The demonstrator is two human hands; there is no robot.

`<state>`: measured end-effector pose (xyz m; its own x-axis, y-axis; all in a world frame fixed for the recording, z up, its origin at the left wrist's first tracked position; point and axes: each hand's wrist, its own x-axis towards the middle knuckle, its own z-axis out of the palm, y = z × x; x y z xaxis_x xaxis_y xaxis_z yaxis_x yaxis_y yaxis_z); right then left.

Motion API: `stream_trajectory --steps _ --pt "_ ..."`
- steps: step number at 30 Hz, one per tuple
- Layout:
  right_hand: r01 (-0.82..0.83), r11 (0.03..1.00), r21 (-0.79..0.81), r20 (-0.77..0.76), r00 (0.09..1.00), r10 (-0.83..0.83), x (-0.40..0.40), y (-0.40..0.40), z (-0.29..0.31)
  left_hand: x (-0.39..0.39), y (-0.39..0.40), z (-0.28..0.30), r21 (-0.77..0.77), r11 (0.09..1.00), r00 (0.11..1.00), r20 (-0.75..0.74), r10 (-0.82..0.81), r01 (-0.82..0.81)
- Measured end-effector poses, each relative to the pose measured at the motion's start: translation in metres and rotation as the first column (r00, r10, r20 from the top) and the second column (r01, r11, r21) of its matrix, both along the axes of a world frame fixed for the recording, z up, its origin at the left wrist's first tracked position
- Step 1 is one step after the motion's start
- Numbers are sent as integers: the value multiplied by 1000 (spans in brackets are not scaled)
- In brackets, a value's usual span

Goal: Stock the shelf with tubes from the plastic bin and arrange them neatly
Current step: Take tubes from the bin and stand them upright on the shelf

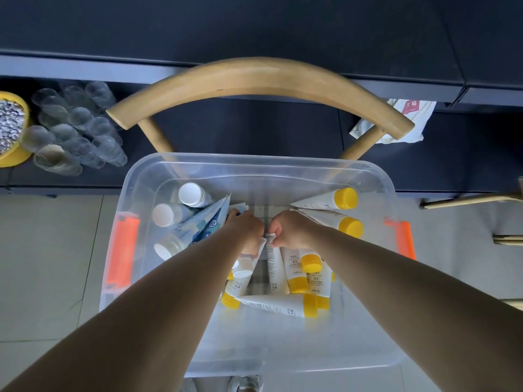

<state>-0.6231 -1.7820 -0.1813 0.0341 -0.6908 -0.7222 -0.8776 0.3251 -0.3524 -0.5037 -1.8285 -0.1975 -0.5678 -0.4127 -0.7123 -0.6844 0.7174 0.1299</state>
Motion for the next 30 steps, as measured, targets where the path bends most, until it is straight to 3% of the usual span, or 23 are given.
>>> stream_trajectory --steps 13,24,30 --pt "204 977 -61 86 976 -198 1 15 7 12 -8 32 123 988 993 -85 -80 90" --pt "329 909 -256 103 944 -313 -8 30 58 19 11 78 64 935 932 -127 -339 349" --pt "353 866 -353 95 935 -342 -11 20 110 28 3 119 -26 982 943 -278 -184 185"
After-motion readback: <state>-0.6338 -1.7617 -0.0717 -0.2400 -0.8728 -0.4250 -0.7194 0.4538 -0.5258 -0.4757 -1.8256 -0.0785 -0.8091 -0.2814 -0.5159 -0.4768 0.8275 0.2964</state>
